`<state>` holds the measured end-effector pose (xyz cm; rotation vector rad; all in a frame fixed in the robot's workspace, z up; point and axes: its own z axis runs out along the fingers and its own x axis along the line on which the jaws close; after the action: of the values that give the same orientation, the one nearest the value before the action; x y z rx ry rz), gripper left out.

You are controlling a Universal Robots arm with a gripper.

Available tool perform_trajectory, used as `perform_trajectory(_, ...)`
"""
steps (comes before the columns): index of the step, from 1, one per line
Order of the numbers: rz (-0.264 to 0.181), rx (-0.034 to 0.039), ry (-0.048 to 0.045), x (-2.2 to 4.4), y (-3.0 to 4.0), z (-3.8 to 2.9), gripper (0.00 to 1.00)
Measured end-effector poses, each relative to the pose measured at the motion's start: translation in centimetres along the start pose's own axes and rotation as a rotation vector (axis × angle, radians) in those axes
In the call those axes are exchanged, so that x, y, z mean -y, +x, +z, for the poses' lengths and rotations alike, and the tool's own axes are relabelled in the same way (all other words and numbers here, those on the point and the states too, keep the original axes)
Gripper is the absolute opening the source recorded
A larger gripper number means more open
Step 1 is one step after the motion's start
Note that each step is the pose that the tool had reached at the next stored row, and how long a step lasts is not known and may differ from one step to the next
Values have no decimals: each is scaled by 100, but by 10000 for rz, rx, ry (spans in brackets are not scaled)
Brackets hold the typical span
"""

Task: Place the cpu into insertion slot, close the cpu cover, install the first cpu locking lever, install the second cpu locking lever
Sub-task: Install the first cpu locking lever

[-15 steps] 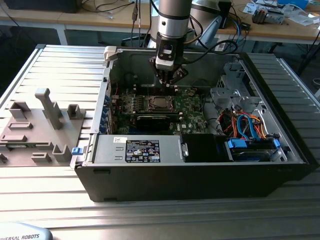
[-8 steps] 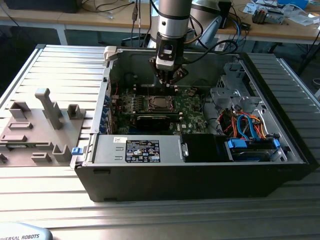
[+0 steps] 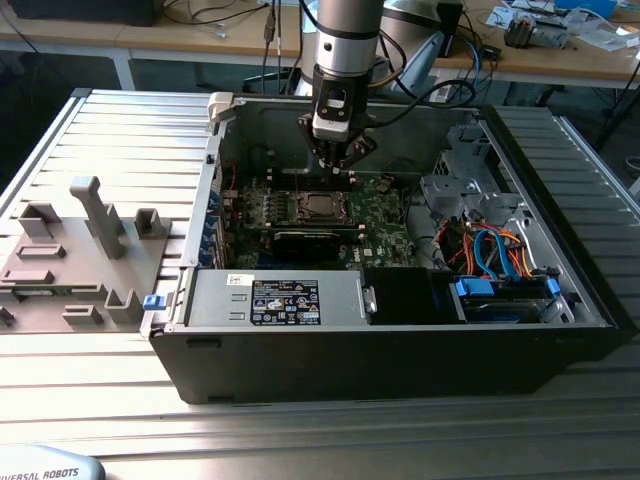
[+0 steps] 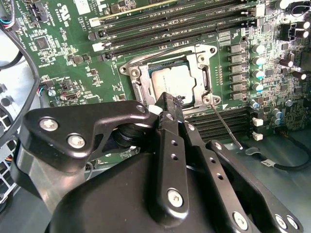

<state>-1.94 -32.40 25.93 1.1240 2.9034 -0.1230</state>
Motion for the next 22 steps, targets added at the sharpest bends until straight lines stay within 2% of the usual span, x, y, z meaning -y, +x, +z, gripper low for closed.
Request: perform_trajectory(22, -267, 17, -14, 0, 0, 0, 11)
